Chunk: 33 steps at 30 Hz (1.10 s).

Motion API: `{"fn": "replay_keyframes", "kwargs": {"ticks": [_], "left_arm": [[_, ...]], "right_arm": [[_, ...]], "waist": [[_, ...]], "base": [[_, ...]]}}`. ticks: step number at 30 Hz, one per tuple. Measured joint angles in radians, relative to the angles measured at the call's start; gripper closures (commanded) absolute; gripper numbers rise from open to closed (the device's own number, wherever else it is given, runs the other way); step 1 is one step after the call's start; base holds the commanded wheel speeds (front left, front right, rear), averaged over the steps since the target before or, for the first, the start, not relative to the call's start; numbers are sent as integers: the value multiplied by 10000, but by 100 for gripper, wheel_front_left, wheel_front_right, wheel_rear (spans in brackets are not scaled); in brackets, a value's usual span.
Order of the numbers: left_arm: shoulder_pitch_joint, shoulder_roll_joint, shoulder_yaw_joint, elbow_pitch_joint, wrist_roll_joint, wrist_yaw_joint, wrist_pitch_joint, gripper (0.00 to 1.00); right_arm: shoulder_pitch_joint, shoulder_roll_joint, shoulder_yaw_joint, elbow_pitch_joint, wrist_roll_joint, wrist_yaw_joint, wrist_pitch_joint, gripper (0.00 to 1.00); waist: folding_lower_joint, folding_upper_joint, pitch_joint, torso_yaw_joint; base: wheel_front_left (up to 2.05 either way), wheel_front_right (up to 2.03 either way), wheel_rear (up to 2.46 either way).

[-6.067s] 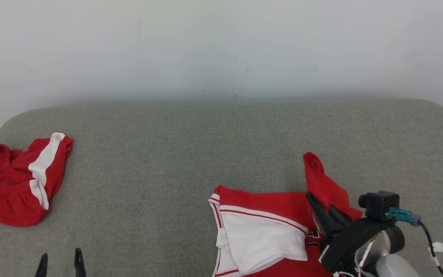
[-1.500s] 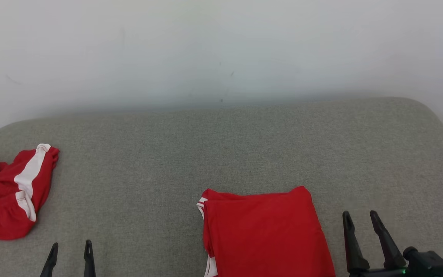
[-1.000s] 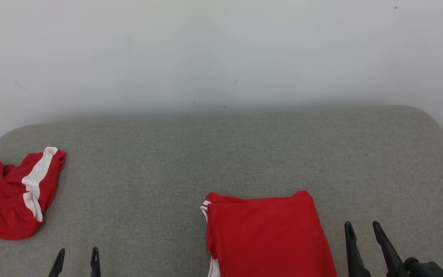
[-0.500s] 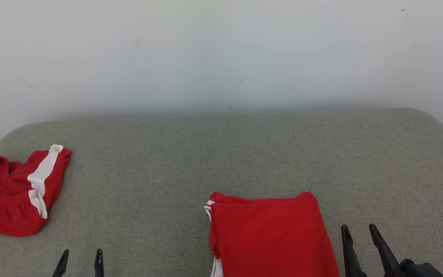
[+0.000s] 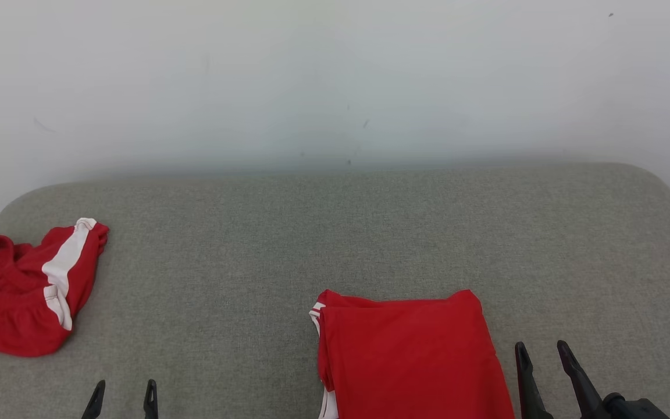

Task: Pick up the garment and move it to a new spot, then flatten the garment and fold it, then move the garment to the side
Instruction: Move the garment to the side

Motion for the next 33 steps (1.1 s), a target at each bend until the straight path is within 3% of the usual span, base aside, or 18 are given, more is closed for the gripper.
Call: {"fn": "replay_keyframes", "kwargs": {"ticks": [22, 33], "left_arm": [[42, -27, -23, -13, 0, 0, 0, 0], [-158, -46, -155, 92, 0, 0, 0, 0]], "right_arm": [[-82, -77, 96, 203, -13, 0, 0, 0], [-2055, -727, 836, 2190, 199, 0, 67, 0]], "waist": [[0, 0, 32, 111], [0, 0, 209, 389]], "base": [[0, 0, 0], [0, 0, 0]]}}
